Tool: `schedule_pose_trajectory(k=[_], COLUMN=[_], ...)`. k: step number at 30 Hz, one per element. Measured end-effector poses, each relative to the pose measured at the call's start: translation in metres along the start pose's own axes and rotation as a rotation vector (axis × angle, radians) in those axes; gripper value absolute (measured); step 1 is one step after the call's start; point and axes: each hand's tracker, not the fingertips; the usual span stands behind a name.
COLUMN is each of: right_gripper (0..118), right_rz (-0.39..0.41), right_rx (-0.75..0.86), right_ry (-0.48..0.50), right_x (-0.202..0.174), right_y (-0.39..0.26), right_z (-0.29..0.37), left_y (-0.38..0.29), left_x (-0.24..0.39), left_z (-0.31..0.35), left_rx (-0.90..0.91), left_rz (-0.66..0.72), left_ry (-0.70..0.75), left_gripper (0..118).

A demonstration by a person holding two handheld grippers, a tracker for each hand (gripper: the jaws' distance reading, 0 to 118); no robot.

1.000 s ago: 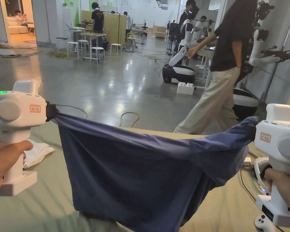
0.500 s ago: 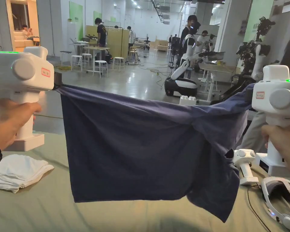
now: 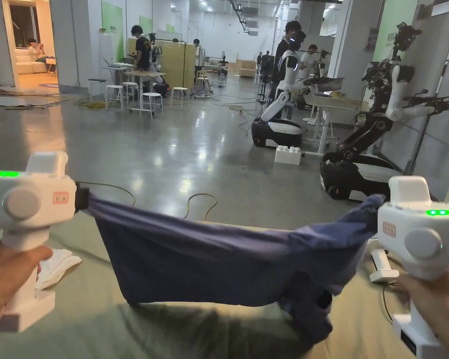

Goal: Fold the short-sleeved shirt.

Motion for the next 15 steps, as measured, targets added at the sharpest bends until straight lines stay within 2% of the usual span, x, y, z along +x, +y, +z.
schedule_pose_trajectory(k=[4, 8, 12, 15], right_gripper=[6, 6, 6, 6], right_rz=[0.007, -0.002, -0.016, 0.010], right_rx=[-0.044, -0.094, -0.107, -0.101], right_ry=[0.016, 0.030, 0.036, 0.048], right_x=[-0.001, 0.005, 0.011, 0.010], right_y=[-0.055, -0.093, -0.107, -0.108], right_z=[0.025, 0.058, 0.092, 0.115], left_y=[-0.059, -0.102, -0.126, -0.139], left_x=[-0.011, -0.026, -0.035, -0.039], left_z=[0.023, 0.055, 0.093, 0.117], left_rx=[-0.053, -0.090, -0.089, -0.098], left_rz=[0.012, 0.085, 0.126, 0.144], left_ry=[-0.014, -0.032, -0.038, -0.047], left_gripper=[7, 7, 7, 7])
